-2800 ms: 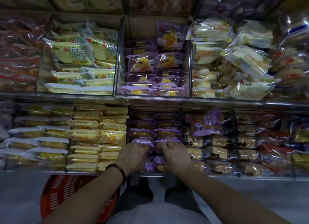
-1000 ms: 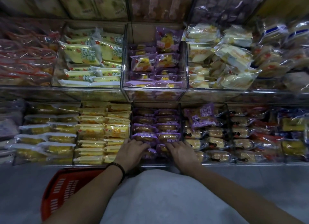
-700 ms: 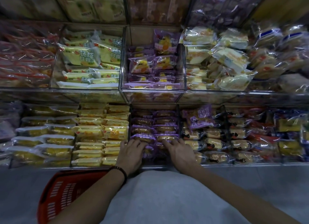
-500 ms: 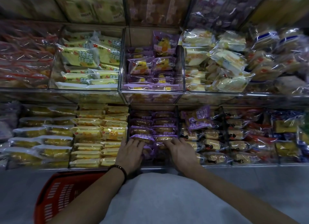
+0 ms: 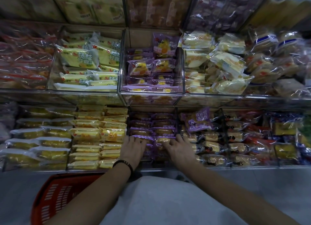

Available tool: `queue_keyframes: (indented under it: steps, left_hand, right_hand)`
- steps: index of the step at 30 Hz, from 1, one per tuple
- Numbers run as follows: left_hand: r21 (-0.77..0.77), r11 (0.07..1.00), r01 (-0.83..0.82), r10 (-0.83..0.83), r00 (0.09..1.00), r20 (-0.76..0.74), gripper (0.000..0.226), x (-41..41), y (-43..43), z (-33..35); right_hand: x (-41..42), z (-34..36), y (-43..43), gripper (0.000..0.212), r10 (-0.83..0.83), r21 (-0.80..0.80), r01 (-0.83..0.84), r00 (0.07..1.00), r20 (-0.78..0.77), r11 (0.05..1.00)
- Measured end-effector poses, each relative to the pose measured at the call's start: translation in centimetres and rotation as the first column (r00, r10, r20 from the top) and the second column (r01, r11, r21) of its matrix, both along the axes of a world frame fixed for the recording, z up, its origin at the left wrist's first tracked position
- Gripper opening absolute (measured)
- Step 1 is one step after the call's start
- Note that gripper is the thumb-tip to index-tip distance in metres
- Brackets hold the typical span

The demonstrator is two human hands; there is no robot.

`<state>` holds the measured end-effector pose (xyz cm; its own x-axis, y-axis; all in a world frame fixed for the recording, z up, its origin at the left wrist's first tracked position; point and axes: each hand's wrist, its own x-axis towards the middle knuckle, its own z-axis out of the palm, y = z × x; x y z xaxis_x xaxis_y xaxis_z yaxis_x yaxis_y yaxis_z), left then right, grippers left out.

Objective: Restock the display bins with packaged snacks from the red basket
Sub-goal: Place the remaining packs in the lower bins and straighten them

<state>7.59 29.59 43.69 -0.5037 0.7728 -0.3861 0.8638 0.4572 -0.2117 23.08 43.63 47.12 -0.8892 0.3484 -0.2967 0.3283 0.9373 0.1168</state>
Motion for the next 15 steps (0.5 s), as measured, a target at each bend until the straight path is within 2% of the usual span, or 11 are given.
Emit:
queue_keyframes:
  steps: [4,7,9,15]
  left_hand:
    - [-0.095,0.995,0.033,-0.039,0.997,-0.06,0.046,0.2,0.2,0.6]
    - [-0.146,0.989,0.029,-0.039,0.997,-0.061,0.03,0.4,1.0,1.0]
    - [-0.115,0.993,0.012,-0.015,1.0,-0.025,0.023,0.5,1.6,1.1]
    - [-0.015,0.999,-0.041,0.042,0.998,0.048,0.044,1.0,1.2,-0.3]
  right_hand:
    - [-1.6,-0.1,-0.2,0.034,0.027,0.041,-0.029,0.998,0.051,0.999]
    - [-2.2,-0.1,-0.4,0.034,0.02,0.014,-0.02,0.998,0.052,1.0]
    - [-2.4,-0.3,-0.5,0.033,0.025,-0.019,-0.024,0.999,0.046,1.0]
    - [-1.9,-1.3,-0.6,0.046,0.047,-0.07,-0.043,0.998,0.05,0.997]
